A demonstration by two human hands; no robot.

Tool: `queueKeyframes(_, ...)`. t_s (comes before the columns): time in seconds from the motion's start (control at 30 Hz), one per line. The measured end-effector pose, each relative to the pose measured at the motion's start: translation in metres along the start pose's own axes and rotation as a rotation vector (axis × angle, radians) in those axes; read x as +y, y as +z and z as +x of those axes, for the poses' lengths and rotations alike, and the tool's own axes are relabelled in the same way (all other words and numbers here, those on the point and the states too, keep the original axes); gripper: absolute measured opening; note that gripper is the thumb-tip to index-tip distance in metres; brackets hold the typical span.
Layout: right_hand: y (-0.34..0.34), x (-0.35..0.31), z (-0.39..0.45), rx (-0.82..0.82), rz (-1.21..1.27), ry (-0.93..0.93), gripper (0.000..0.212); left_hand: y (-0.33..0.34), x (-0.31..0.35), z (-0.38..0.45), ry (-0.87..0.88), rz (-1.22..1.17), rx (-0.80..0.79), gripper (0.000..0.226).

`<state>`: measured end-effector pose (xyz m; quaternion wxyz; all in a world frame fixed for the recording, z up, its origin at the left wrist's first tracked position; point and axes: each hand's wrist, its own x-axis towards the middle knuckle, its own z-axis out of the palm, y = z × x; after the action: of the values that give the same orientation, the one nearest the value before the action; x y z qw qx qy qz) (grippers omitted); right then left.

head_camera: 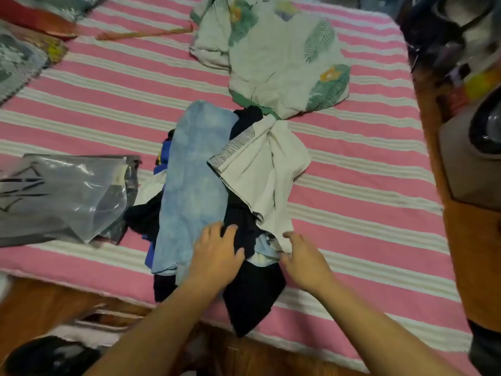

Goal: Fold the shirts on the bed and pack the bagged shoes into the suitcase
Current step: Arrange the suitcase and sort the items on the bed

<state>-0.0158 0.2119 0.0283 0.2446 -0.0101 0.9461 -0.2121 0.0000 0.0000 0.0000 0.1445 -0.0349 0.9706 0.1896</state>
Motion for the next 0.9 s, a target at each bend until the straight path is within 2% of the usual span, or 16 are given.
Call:
queueKeyframes(0.07, 0.02, -0.003, 0.04, 0.058, 0.091, -0.026, 0.07, 0.027, -0.006, 0.023, -0.03, 0.089, -0.001, 0.083)
queueKeyframes(0.13, 0.037, -0.012, 0.083, 0.109, 0.133, -0.09, 0.085, 0.051, -0.015, 0.041, -0.039, 0.159, -0.037, 0.099)
queueKeyframes(0.2, 0.053, -0.017, 0.121, 0.175, 0.149, -0.143, 0.088, 0.069, -0.023, 0.05, -0.026, 0.187, -0.025, 0.106)
queueKeyframes(0.27, 0.057, -0.007, 0.152, 0.251, 0.107, -0.157, 0.087, 0.081, -0.028, 0.053, 0.05, 0.27, 0.069, 0.107)
queueKeyframes(0.33, 0.046, 0.019, 0.179, 0.33, 0.035, -0.157, 0.075, 0.087, -0.023, 0.059, 0.164, 0.395, 0.165, 0.108)
queueKeyframes(0.37, 0.034, 0.037, 0.189, 0.397, 0.002, -0.169, 0.061, 0.091, -0.019, 0.065, 0.225, 0.463, 0.18, 0.107)
queueKeyframes(0.43, -0.003, 0.073, 0.197, 0.571, -0.001, -0.121, 0.035, 0.098, -0.01, 0.078, 0.286, 0.524, 0.105, 0.105)
queueKeyframes(0.5, -0.043, 0.111, 0.191, 0.729, 0.038, 0.01, 0.036, 0.102, -0.001, 0.082, 0.253, 0.577, 0.05, 0.106)
queueKeyframes(0.6, -0.068, 0.168, 0.161, 0.898, 0.088, 0.153, 0.035, 0.121, 0.01, 0.066, 0.21, 0.607, 0.106, 0.105)
queueKeyframes(0.67, -0.058, 0.193, 0.138, 0.879, 0.092, 0.229, 0.038, 0.133, 0.024, 0.047, 0.238, 0.557, 0.087, 0.104)
queueKeyframes(0.73, -0.043, 0.204, 0.117, 0.803, 0.111, 0.291, 0.04, 0.144, 0.03, 0.04, 0.276, 0.627, 0.072, 0.098)
queueKeyframes(0.8, -0.034, 0.205, 0.096, 0.753, 0.145, 0.32, 0.043, 0.145, 0.02, 0.046, 0.253, 0.76, 0.114, 0.084)
queueKeyframes(0.9, -0.041, 0.192, 0.068, 0.738, 0.103, 0.254, 0.047, 0.124, -0.015, 0.064, 0.19, 0.903, 0.179, 0.057)
